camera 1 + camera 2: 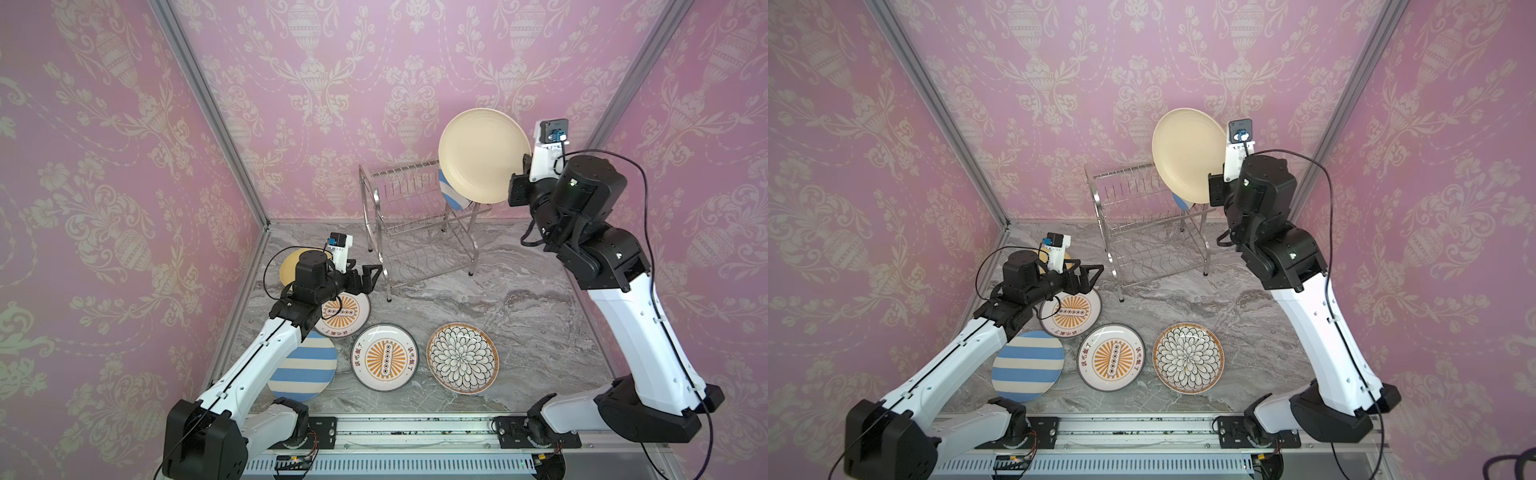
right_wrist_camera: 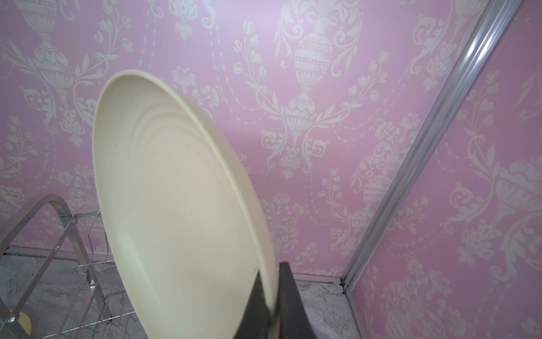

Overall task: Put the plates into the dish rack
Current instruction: 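Lower the cream plate into the rack slot beside the striped plate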

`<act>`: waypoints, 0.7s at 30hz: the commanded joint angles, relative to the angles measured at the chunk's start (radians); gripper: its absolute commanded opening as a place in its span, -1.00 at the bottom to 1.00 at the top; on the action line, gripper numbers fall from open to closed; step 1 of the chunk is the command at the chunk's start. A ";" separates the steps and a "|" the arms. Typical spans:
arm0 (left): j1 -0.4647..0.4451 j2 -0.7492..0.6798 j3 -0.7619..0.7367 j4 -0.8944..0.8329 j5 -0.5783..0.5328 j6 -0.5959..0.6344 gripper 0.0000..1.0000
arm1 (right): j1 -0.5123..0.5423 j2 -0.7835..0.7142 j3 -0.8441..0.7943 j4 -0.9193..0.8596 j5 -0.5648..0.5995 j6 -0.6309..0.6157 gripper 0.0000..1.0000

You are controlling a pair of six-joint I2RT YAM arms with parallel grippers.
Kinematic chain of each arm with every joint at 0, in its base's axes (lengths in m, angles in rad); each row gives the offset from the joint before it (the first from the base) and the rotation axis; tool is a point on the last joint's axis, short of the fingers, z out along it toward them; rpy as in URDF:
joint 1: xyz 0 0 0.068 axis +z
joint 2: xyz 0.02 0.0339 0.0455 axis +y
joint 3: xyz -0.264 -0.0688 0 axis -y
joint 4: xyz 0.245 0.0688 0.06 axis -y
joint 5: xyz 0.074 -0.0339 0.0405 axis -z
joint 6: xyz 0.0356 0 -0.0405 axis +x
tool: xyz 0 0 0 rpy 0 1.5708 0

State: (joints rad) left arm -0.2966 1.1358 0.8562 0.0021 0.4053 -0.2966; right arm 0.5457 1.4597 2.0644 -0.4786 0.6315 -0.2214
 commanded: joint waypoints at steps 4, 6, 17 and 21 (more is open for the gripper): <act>0.009 -0.038 0.027 -0.039 0.021 -0.008 0.99 | 0.056 0.155 0.085 0.167 0.246 -0.138 -1.00; 0.008 -0.056 0.029 -0.061 0.011 0.002 0.99 | 0.067 0.188 0.088 0.194 0.296 -0.147 -1.00; 0.009 -0.036 0.047 -0.083 0.031 0.005 0.99 | 0.108 0.359 0.124 0.282 0.495 -0.200 -1.00; 0.009 -0.030 0.036 -0.054 0.044 -0.003 0.99 | 0.106 0.406 0.155 0.343 0.540 -0.276 -1.00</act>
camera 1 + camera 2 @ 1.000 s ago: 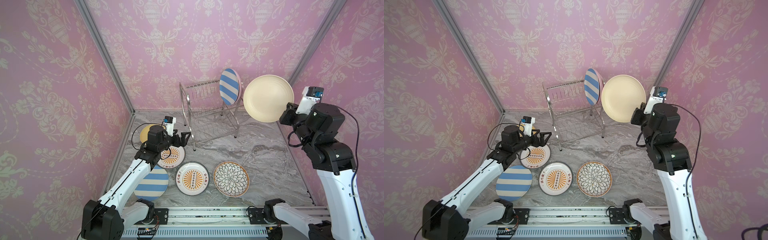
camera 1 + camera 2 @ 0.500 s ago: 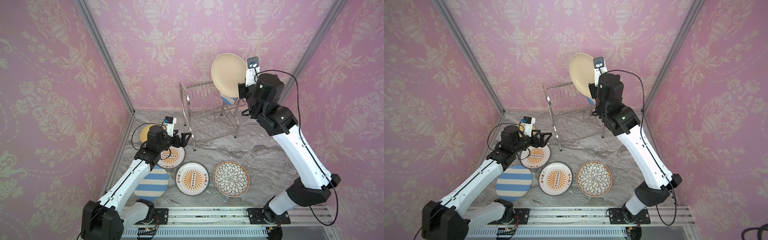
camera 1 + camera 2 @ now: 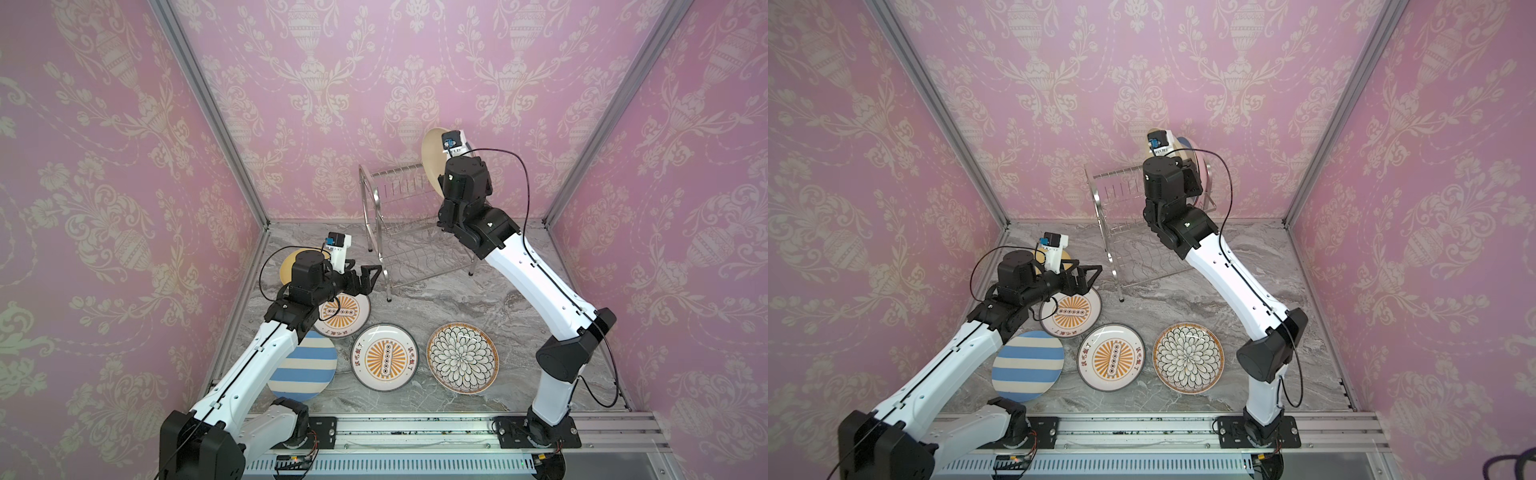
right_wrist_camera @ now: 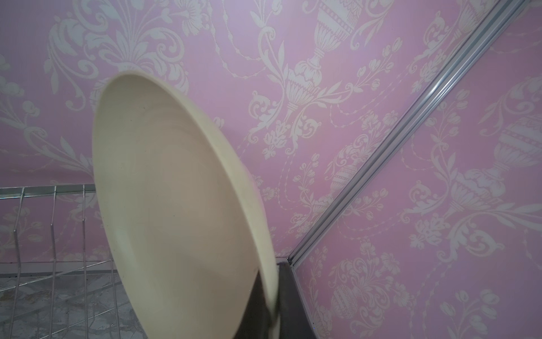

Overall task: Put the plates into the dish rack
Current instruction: 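Lower the cream plate into the rack slot beside the striped plate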

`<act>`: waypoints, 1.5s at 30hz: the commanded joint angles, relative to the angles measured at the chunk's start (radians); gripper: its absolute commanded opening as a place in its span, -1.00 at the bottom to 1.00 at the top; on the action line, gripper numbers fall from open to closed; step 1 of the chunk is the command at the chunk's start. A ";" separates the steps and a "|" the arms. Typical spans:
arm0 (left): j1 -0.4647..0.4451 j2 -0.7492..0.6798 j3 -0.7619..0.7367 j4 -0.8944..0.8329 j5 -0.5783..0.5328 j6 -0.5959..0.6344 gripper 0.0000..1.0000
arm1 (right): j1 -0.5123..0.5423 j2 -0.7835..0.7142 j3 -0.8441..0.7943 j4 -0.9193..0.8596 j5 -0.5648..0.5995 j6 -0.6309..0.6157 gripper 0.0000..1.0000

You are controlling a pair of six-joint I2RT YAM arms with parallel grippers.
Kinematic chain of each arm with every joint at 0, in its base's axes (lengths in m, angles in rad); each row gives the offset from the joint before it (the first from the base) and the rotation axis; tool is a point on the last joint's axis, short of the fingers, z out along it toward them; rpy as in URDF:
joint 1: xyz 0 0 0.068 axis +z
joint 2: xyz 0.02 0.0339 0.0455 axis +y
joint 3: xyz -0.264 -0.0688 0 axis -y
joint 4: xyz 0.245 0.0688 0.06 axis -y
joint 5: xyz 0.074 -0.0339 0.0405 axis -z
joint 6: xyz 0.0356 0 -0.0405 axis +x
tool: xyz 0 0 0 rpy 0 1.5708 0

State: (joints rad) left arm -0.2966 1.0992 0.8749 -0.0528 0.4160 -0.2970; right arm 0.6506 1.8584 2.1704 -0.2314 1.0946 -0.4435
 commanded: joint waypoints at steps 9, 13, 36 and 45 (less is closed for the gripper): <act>0.010 0.010 0.001 0.045 0.095 -0.009 0.99 | 0.001 0.081 0.125 0.060 0.082 -0.053 -1.00; 0.010 0.007 0.000 0.029 0.095 0.004 0.99 | 0.000 0.104 0.131 0.028 0.084 -0.019 -1.00; 0.018 -0.017 -0.022 0.034 0.100 -0.008 0.99 | -0.065 0.164 0.195 -0.145 0.041 0.150 -1.00; 0.020 -0.034 -0.028 0.024 0.096 -0.009 0.99 | -0.065 0.209 0.243 -0.178 0.026 0.165 -1.00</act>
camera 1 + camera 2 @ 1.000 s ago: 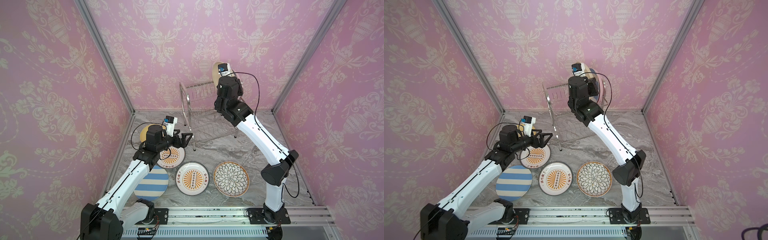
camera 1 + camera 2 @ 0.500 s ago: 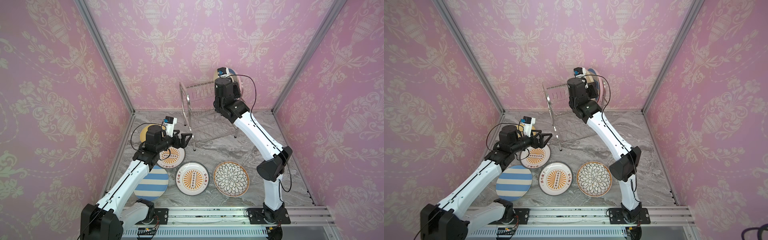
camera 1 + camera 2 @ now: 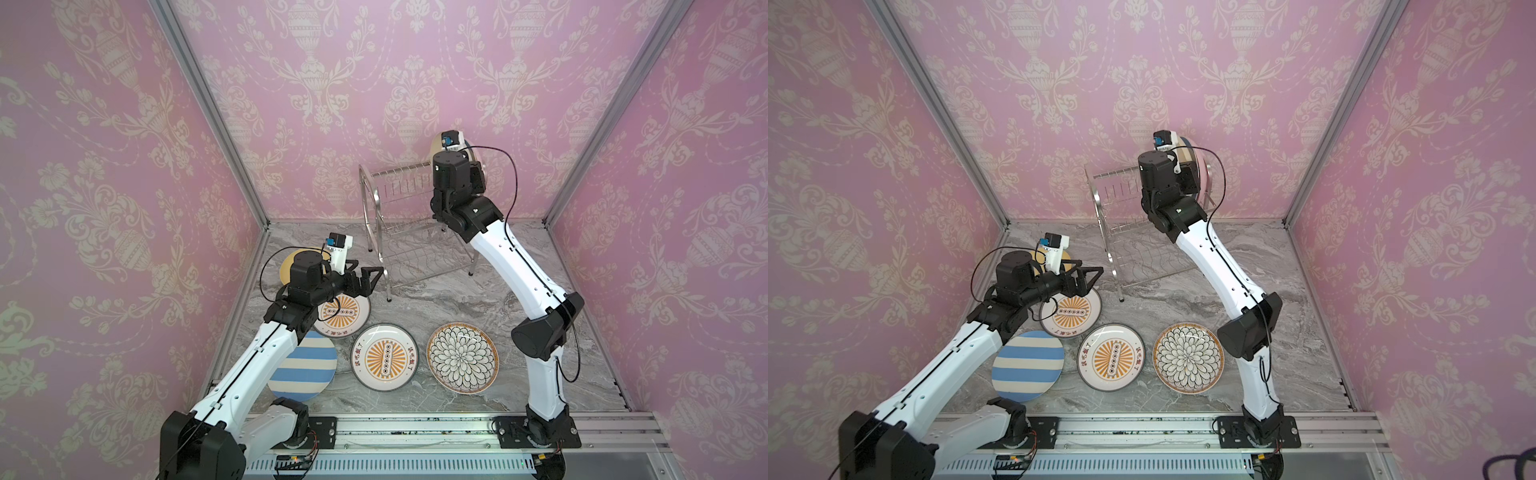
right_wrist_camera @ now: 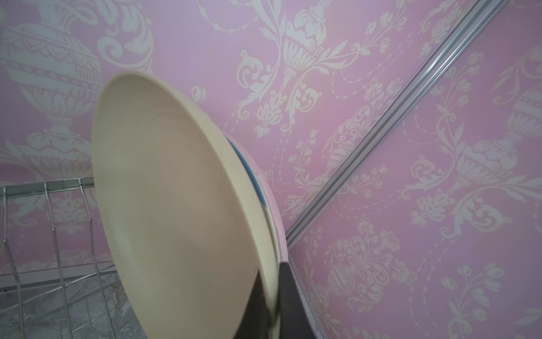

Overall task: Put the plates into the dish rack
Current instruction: 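Lower the cream plate into the rack slot beside the striped plate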

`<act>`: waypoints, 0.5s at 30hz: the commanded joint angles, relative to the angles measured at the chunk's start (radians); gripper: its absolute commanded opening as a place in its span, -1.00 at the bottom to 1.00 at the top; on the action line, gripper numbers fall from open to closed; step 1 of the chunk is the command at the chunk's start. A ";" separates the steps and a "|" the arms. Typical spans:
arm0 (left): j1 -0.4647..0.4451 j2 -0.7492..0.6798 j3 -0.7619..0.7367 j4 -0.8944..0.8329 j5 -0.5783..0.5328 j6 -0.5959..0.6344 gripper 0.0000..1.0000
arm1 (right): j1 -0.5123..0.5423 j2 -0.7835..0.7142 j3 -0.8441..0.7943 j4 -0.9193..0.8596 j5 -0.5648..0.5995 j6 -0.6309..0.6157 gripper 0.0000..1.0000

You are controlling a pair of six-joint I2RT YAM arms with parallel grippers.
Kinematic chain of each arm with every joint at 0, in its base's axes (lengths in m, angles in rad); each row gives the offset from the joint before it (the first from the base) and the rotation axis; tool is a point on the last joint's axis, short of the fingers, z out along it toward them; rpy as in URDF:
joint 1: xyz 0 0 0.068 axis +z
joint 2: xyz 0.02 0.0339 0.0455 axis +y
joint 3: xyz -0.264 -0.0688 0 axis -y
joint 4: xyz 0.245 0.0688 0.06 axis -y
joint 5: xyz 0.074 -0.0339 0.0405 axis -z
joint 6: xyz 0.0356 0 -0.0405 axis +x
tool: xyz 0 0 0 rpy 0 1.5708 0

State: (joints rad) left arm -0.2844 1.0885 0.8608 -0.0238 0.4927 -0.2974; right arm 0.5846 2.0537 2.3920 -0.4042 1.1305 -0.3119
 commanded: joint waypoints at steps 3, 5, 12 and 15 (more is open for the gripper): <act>0.010 -0.031 -0.016 -0.002 0.020 -0.008 0.99 | 0.000 0.015 0.014 -0.002 -0.004 0.035 -1.00; 0.011 -0.029 -0.013 -0.007 0.024 -0.006 0.99 | -0.002 0.018 0.010 -0.002 -0.006 0.038 -1.00; 0.012 -0.027 -0.006 -0.010 0.025 -0.006 0.99 | -0.003 0.031 0.009 -0.017 -0.009 0.050 -1.00; 0.012 -0.030 -0.009 -0.011 0.023 -0.007 0.99 | -0.005 0.039 0.008 -0.043 -0.006 0.068 -1.00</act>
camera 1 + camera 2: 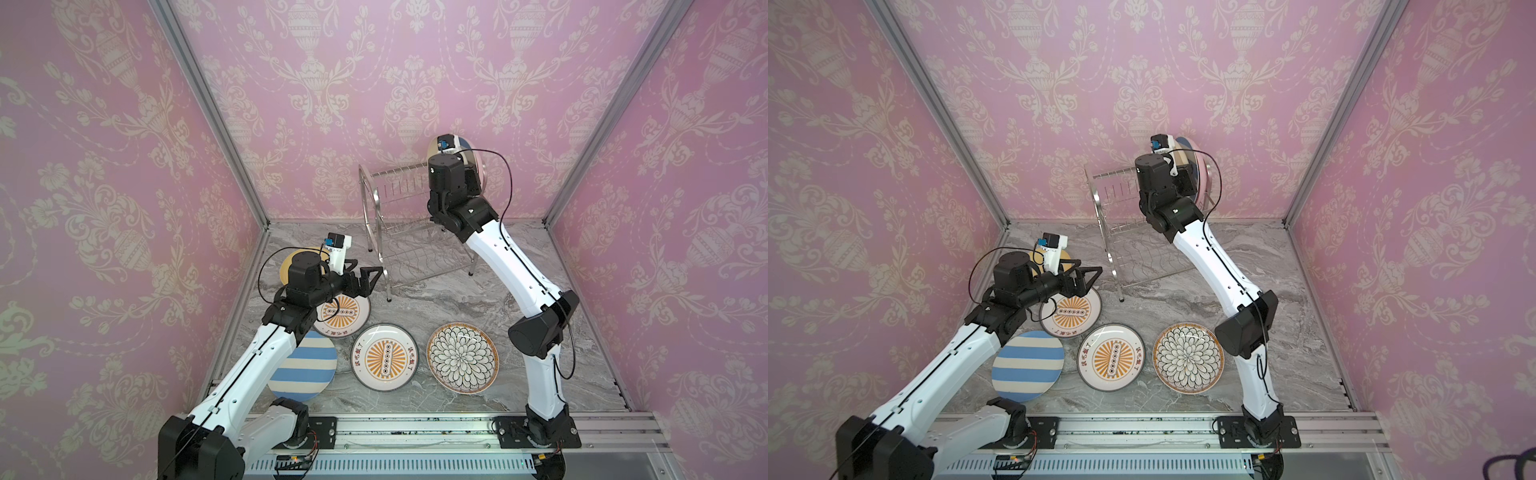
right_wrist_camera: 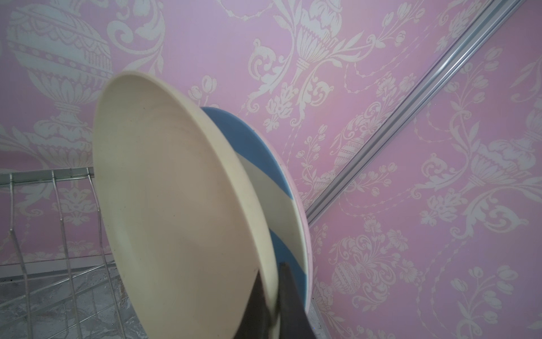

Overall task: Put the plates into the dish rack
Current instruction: 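Lower the cream plate into the rack slot beside the striped plate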

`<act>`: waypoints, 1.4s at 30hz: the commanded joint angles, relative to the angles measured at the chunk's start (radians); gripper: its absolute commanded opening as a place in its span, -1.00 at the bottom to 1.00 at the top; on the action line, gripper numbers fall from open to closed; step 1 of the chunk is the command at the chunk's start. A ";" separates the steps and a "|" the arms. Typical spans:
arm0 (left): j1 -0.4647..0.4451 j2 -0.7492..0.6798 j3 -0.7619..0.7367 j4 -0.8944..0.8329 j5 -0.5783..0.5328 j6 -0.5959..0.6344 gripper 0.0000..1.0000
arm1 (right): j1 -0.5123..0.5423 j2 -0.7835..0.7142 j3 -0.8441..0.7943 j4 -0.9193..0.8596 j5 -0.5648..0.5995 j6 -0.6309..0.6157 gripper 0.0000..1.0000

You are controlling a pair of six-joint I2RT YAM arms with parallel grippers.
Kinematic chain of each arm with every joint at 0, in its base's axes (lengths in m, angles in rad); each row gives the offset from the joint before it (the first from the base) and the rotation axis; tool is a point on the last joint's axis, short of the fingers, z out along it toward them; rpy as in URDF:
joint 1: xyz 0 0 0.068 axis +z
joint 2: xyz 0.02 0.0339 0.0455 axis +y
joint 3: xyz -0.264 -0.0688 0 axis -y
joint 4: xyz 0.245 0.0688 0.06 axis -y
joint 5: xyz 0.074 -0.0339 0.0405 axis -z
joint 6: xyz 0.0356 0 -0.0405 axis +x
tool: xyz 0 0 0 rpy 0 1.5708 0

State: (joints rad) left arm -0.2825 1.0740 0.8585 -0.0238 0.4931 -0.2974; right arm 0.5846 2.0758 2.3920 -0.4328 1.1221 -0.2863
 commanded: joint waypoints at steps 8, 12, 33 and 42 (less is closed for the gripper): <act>0.012 -0.022 -0.009 -0.015 0.028 -0.010 0.99 | -0.005 0.010 0.000 -0.046 -0.004 0.067 -0.89; 0.012 -0.022 -0.015 -0.006 0.027 -0.017 0.99 | -0.005 -0.004 0.003 -0.048 -0.004 0.056 -0.66; 0.012 -0.031 -0.011 -0.057 0.005 0.039 0.99 | 0.009 -0.080 0.080 -0.211 -0.055 0.073 -0.01; 0.016 -0.024 0.009 -0.103 -0.012 0.064 0.99 | 0.012 -0.223 -0.029 -0.299 -0.165 0.183 0.37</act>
State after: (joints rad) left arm -0.2760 1.0542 0.8413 -0.0978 0.4889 -0.2558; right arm 0.5915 1.9312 2.4001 -0.6907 1.0115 -0.1669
